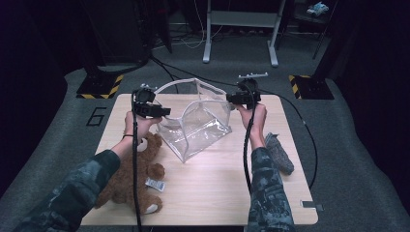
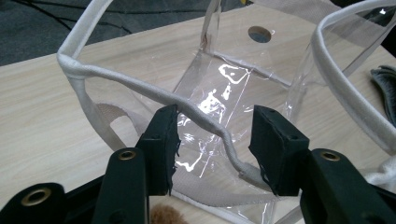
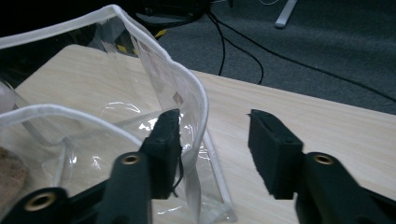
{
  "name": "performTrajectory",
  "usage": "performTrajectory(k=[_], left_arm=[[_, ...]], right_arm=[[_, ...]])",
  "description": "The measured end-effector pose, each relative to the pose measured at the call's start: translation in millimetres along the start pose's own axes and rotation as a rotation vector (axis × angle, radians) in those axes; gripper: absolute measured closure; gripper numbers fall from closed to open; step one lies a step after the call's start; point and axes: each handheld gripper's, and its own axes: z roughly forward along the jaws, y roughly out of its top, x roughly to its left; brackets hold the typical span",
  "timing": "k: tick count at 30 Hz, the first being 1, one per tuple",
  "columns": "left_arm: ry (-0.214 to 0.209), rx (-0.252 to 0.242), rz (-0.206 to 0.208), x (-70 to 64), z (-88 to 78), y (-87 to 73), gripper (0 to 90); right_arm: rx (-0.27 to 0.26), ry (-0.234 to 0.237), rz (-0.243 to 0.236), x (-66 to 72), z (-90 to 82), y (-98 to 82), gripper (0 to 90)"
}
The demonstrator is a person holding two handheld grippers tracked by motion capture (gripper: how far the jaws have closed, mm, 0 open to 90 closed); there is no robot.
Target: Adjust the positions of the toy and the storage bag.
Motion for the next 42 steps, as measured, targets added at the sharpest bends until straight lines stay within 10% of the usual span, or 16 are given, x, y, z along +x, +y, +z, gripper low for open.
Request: performTrajectory(k=[10,31,42], left_arm=[[0.004,0.009,0.014,4.0,0.9,0.1,66.6],[0.083,0.078,0.048,-0.1,28.2,14.8,73.1],[0.063,0.054,-0.023,-2.2,20.9,18.4,35.0]], right_arm=[[0.014,0.005,-0.021,8.4,7.5,-5.3,84.9],[0.044,-0.043,-0.049,11.3,-52.8,-44.5,88.6],[0.018,-0.003,-0.098,10.9,-63.6,-45.2,69.0]])
